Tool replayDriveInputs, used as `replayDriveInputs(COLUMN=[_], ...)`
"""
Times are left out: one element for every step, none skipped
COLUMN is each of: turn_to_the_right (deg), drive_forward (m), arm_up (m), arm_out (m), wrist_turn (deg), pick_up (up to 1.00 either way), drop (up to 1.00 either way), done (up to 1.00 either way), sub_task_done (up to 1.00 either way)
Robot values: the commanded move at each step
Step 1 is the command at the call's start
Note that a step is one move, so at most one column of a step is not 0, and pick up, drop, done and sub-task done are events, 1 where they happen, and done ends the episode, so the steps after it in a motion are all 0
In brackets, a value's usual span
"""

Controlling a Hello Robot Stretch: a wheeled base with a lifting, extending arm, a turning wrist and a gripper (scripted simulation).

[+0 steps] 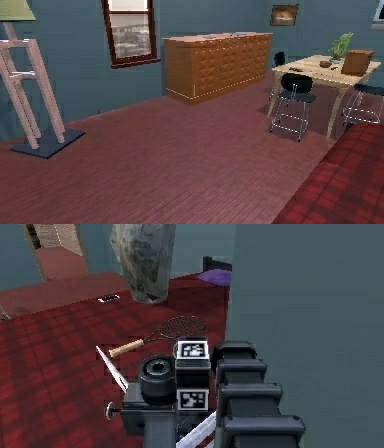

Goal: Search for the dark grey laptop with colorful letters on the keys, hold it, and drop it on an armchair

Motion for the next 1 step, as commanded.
replayDriveInputs(turn_to_the_right=[0.0], drive_forward=[0.00], arm_up=[0.00], arm_out=[0.00], wrist_turn=[45.0], pick_up=[0.00], drop=[0.00], done=[0.00], sub_task_done=[0.00])
